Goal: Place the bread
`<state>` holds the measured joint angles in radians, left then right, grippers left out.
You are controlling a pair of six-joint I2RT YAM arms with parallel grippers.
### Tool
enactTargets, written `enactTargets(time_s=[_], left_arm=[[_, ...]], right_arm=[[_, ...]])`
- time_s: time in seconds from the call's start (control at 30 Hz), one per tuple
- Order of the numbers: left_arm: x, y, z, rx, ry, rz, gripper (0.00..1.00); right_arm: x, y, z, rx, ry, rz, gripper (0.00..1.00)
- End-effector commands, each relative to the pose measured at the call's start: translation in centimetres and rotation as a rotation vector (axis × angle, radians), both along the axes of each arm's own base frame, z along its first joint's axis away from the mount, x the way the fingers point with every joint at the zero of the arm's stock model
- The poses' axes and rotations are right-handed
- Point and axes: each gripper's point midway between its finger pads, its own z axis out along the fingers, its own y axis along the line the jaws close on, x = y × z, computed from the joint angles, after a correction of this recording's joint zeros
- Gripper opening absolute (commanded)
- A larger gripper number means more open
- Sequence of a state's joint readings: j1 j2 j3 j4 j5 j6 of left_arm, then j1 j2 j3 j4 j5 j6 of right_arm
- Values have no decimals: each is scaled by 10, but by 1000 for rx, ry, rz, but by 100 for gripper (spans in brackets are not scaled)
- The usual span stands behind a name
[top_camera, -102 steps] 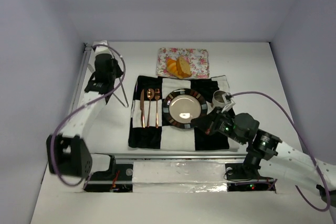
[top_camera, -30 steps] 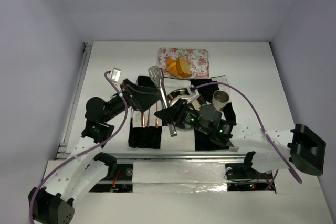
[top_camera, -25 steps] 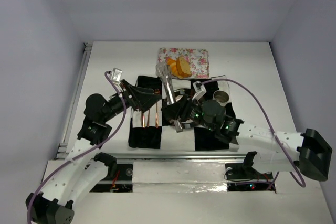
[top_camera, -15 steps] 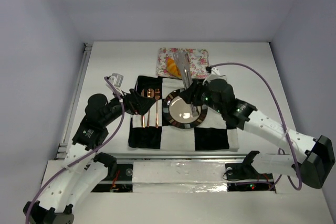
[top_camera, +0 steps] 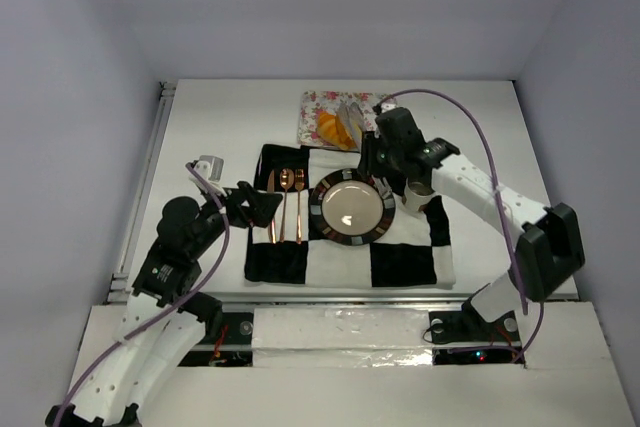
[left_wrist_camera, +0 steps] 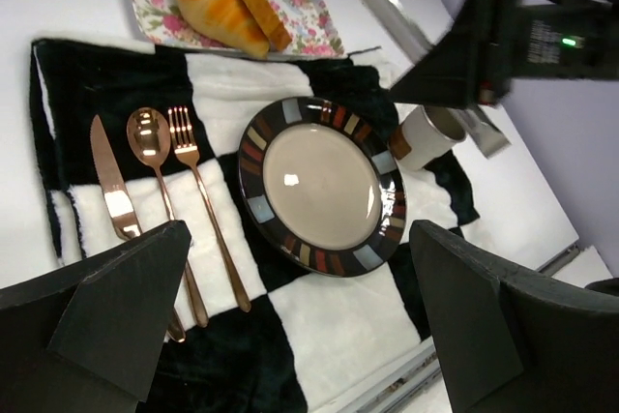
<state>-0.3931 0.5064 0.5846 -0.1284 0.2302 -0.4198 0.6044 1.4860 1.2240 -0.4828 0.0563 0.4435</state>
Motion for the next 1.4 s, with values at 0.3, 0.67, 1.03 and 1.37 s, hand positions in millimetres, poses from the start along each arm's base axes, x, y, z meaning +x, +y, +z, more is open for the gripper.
enactTargets(time_s=[0.3,0.67,1.03,1.37], left_arm=[[-7,6,17,-24,-88,18,99],[-10,4,19,-32,-97,0,99],[-10,4,18,-31,-94,1,99],[-10,4,18,-32,-96,0,99]], right_arm=[[49,10,-25,-168,101,54,43],[57,-1,-51,-245,132,-3,43],[58,-5,-11,-180,42,-32,42],[58,-8,-68,-258,139,-22,42]])
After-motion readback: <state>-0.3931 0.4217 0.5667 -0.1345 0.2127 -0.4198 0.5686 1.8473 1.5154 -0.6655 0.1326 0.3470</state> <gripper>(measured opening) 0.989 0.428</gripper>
